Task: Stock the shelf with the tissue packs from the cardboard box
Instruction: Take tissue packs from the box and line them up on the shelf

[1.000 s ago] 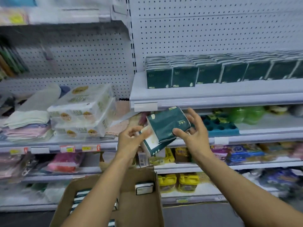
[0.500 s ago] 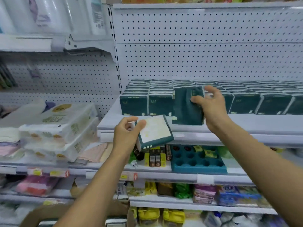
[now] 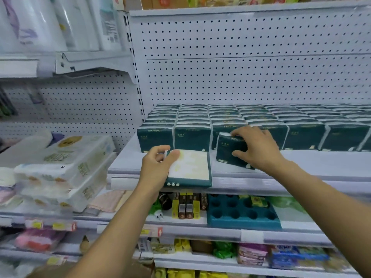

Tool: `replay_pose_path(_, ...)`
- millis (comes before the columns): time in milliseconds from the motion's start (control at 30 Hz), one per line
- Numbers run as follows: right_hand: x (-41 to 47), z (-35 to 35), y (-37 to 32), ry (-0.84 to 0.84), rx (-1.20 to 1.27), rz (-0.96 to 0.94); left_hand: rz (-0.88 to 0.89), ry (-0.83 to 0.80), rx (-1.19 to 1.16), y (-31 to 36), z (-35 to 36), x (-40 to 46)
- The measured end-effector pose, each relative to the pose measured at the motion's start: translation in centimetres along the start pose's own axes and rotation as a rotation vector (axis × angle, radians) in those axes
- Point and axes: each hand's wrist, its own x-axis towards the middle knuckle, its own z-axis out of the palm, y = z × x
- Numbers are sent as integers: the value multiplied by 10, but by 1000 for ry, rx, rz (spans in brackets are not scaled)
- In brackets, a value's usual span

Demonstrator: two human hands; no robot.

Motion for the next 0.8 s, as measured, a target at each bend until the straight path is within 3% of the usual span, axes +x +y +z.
replay_pose_path(167,-1,29,17,194,10,-131,11,-9,1,1,6,8)
replay_pose_path(433,25,45,21,193,78,-162,-4,-35,6,0,9,14)
replay_pose_path(800,27,48,19,294,-44,-81,-15,-32,-5,-3,4,21)
